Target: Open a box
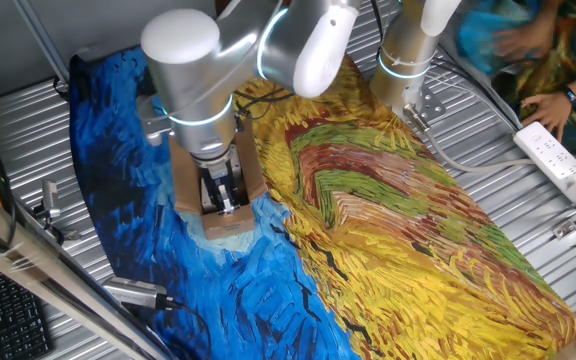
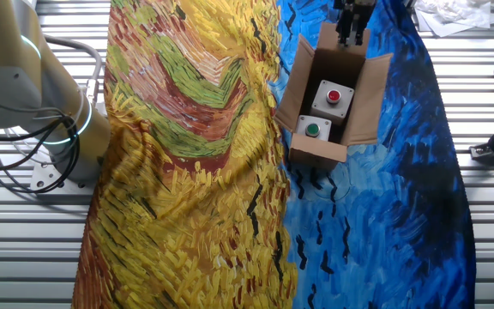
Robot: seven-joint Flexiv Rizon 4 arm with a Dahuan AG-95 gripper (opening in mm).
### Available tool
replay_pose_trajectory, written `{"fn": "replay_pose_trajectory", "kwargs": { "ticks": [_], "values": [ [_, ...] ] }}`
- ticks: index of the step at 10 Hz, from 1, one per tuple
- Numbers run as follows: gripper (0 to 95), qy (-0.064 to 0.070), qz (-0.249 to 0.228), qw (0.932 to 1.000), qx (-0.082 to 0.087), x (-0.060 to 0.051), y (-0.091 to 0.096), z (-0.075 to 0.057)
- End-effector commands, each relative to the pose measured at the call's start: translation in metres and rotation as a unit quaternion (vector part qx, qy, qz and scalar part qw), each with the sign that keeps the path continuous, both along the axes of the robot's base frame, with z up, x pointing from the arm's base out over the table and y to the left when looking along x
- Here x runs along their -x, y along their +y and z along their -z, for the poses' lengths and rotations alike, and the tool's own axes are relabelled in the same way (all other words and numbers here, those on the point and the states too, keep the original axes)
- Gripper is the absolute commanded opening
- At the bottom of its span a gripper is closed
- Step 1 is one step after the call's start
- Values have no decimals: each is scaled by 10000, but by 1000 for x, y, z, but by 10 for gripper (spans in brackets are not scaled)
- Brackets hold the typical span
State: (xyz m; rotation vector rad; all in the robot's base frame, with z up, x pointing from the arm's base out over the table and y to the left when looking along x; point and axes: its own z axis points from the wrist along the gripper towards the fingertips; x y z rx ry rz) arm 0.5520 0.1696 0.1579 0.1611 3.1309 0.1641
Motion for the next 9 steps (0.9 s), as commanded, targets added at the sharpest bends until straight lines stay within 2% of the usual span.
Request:
{"fn": "replay_pose_trajectory", "kwargs": {
  "ticks": [1, 3, 6, 9],
  "values": [
    [0, 51, -192, 9998, -18, 0, 0, 0],
    [0, 54, -44, 10000, -68, 0, 0, 0],
    [0, 77, 205, 9998, -41, 0, 0, 0],
    [0, 61, 304, 9995, -8, 1, 10, 3]
  ]
}}
